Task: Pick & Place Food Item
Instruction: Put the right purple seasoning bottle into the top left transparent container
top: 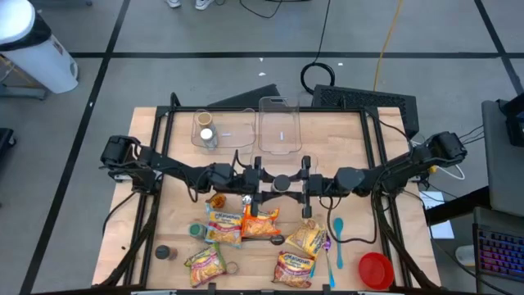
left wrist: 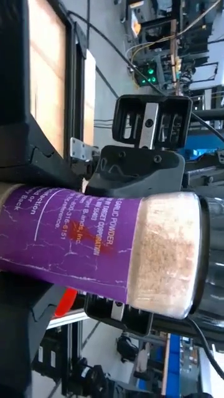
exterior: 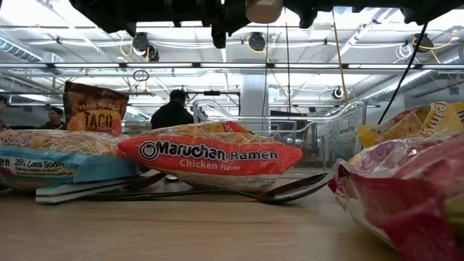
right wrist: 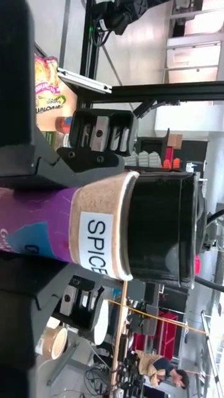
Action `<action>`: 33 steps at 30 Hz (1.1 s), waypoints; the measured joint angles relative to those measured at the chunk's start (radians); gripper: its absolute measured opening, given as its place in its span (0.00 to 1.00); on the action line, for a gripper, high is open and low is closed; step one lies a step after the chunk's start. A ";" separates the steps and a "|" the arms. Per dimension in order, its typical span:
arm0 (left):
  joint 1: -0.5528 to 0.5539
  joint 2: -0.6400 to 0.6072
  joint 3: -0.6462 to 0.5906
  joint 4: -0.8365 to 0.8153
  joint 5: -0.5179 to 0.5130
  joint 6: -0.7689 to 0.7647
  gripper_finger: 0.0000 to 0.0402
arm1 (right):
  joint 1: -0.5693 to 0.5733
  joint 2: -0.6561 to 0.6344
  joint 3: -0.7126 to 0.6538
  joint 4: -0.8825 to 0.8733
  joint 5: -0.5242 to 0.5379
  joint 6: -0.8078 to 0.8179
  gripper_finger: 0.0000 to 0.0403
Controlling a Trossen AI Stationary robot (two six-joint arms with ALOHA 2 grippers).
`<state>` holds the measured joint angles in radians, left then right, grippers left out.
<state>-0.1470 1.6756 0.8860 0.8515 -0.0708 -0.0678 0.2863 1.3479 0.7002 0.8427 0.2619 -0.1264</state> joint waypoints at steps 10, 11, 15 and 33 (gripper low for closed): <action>-0.046 -0.126 0.171 -0.746 -0.094 -0.122 0.97 | 0.002 -0.023 0.000 -0.084 -0.005 0.014 0.31; -0.050 -0.144 0.216 -0.856 -0.107 -0.122 0.97 | 0.002 -0.023 0.000 -0.104 -0.006 0.020 0.31; -0.066 -0.166 0.448 -1.226 -0.124 -0.114 0.90 | -0.012 -0.024 0.000 -0.149 -0.006 0.049 0.31; -0.003 0.029 0.859 -1.538 -0.080 0.091 0.84 | -0.038 -0.023 0.000 -0.204 -0.005 0.089 0.31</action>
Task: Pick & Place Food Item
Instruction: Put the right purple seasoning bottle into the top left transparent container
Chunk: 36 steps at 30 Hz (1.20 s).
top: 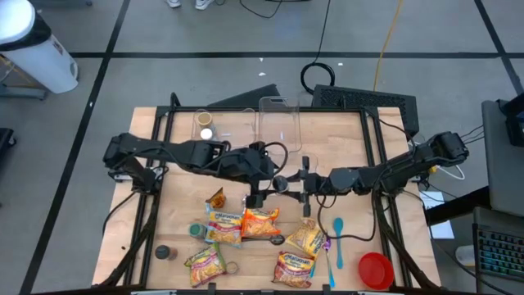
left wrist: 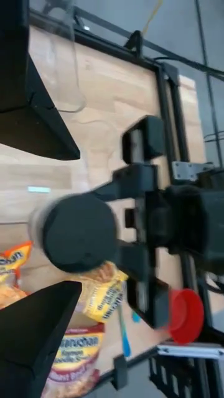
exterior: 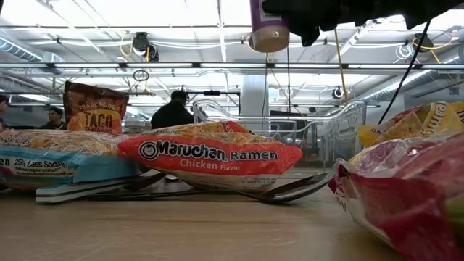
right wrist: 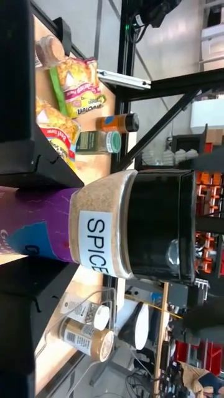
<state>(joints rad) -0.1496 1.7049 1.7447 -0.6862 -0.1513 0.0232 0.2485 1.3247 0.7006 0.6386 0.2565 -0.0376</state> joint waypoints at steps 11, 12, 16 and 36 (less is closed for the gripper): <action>0.026 0.047 0.000 0.028 0.042 -0.009 0.84 | 0.000 0.000 0.000 -0.004 0.002 0.001 0.31; 0.029 0.047 0.000 0.025 0.043 -0.010 0.84 | -0.001 0.000 0.000 -0.007 0.002 0.001 0.31; 0.036 0.051 0.000 0.027 0.056 -0.004 0.79 | -0.001 0.000 0.000 -0.008 0.004 0.001 0.31; 0.044 -0.198 0.004 -0.158 -0.201 -0.012 0.51 | 0.007 -0.063 -0.008 -0.127 -0.026 0.025 0.70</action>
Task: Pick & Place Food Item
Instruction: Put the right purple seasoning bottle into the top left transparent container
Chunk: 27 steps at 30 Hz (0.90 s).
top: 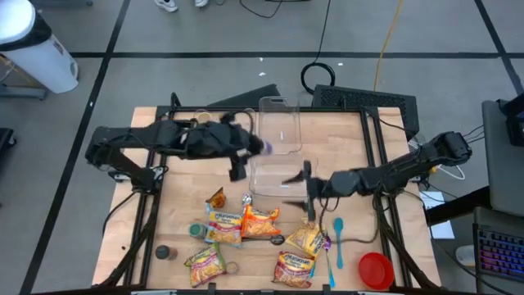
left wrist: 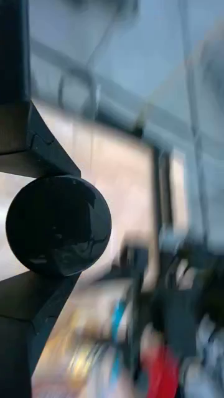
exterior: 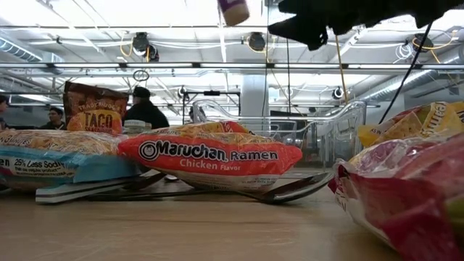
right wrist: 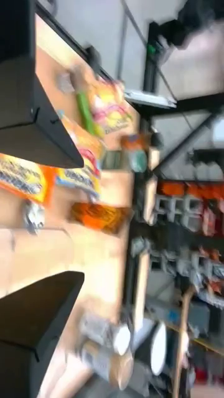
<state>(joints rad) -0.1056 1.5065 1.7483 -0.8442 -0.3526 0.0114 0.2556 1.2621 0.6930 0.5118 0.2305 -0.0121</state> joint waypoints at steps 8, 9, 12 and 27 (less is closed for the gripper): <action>0.070 -0.078 -0.003 -0.161 -0.116 -0.076 0.51 | -0.002 -0.056 -0.004 -0.033 0.018 0.001 0.75; 0.090 -0.079 -0.005 -0.180 -0.127 -0.084 0.51 | 0.000 -0.063 -0.002 -0.020 0.029 0.002 0.74; 0.153 -0.085 -0.041 -0.202 -0.120 -0.109 0.51 | 0.003 -0.067 -0.001 -0.031 0.025 0.003 0.74; 0.613 -0.177 -0.534 0.133 0.167 -0.159 0.51 | 0.002 -0.066 -0.002 -0.036 0.028 0.012 0.73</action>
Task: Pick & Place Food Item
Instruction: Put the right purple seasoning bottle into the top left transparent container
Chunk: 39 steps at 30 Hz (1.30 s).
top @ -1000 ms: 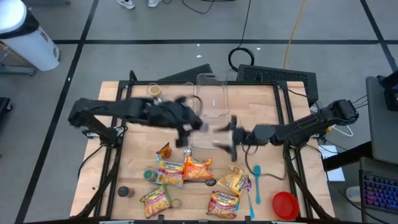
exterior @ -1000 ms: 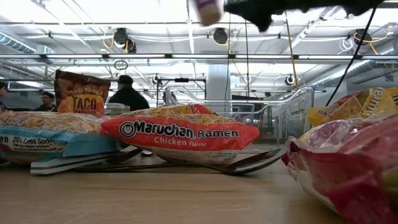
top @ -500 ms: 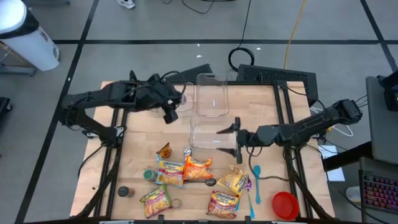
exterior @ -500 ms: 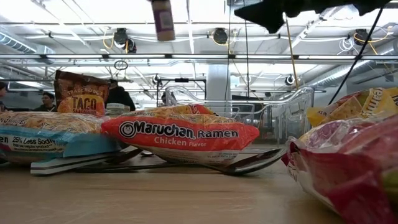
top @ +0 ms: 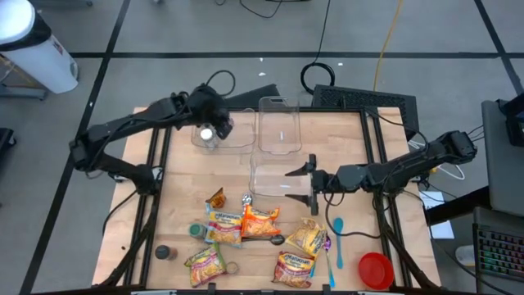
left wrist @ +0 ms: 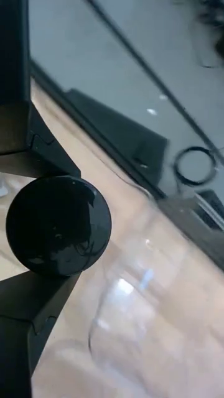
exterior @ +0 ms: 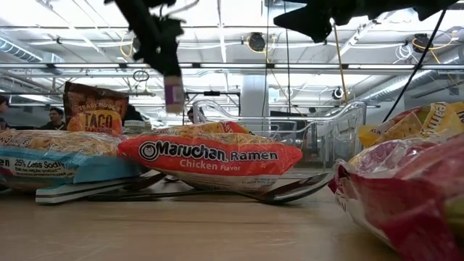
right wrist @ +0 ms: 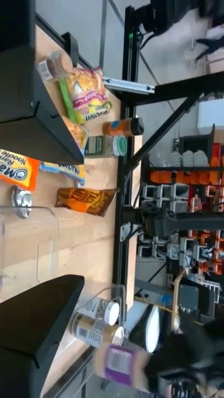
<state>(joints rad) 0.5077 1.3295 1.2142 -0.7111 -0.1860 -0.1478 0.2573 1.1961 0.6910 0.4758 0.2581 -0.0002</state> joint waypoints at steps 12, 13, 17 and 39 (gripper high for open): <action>0.148 0.026 -0.303 0.322 0.052 -0.104 0.51 | 0.000 0.000 0.000 0.002 0.000 0.000 0.73; 0.151 0.026 -0.314 0.331 0.051 -0.109 0.51 | 0.000 0.000 0.000 0.002 0.000 0.000 0.73; 0.157 0.026 -0.349 0.363 0.049 -0.116 0.51 | 0.000 0.000 0.000 0.005 0.000 -0.001 0.73; 0.155 0.115 -0.356 0.458 -0.028 -0.143 0.51 | 0.000 0.000 0.000 0.005 0.001 -0.003 0.73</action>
<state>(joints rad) 0.6624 1.4441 0.8581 -0.2531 -0.2138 -0.2910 0.2569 1.1961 0.6910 0.4812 0.2591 -0.0036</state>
